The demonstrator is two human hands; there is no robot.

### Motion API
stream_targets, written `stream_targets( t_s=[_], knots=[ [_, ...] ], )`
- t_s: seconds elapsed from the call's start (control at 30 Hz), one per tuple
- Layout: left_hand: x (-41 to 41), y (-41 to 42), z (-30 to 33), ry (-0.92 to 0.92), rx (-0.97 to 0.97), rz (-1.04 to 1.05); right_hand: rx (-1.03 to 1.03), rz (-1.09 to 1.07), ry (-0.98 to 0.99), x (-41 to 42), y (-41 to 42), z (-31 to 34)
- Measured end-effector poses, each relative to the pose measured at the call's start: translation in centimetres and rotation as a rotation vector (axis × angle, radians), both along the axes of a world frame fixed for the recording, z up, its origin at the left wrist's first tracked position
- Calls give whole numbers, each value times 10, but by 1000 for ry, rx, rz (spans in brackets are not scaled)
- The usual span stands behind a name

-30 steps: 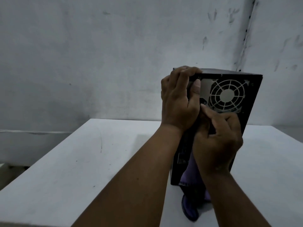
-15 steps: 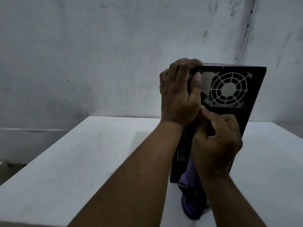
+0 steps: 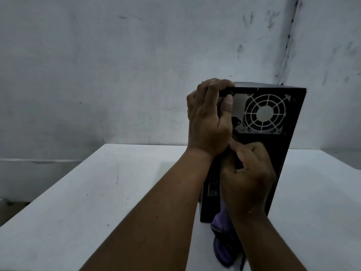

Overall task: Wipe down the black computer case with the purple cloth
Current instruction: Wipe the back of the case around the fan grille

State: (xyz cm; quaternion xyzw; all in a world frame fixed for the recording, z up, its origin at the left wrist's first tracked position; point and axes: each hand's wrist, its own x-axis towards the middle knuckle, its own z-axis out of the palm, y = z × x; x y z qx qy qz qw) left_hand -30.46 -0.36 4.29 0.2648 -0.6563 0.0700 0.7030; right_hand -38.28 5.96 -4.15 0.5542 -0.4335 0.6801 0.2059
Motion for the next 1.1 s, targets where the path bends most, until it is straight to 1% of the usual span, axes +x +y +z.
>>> stream_targets(
  t_s=[0.07,0.17,0.4,0.53,0.67,0.8,0.87,0.97,1.1],
  knots=[
    [1,1,-1,11,16,-15,60,38,39,3,0,-16],
    [1,1,0,13,19,-25,78,76,65,4,3,-33],
    [-1,4,1,28,4,-4,53,17,67,-4,1,-7],
    [-1,5,1,22,-1,-2,96,50,105,-2,1,-26],
    [-1,7,1,5,2,-3,141,35,134,-8,6,-41],
    [-2,5,1,13,-13,8,75,23,130,-11,13,-33],
    [-3,4,1,12,-17,15,56,39,174,-9,12,-30],
    [-4,4,0,5,-18,18,148,61,248,-1,9,-38],
    [-2,5,1,-3,-15,20,210,74,270,-7,10,-58]
  ],
)
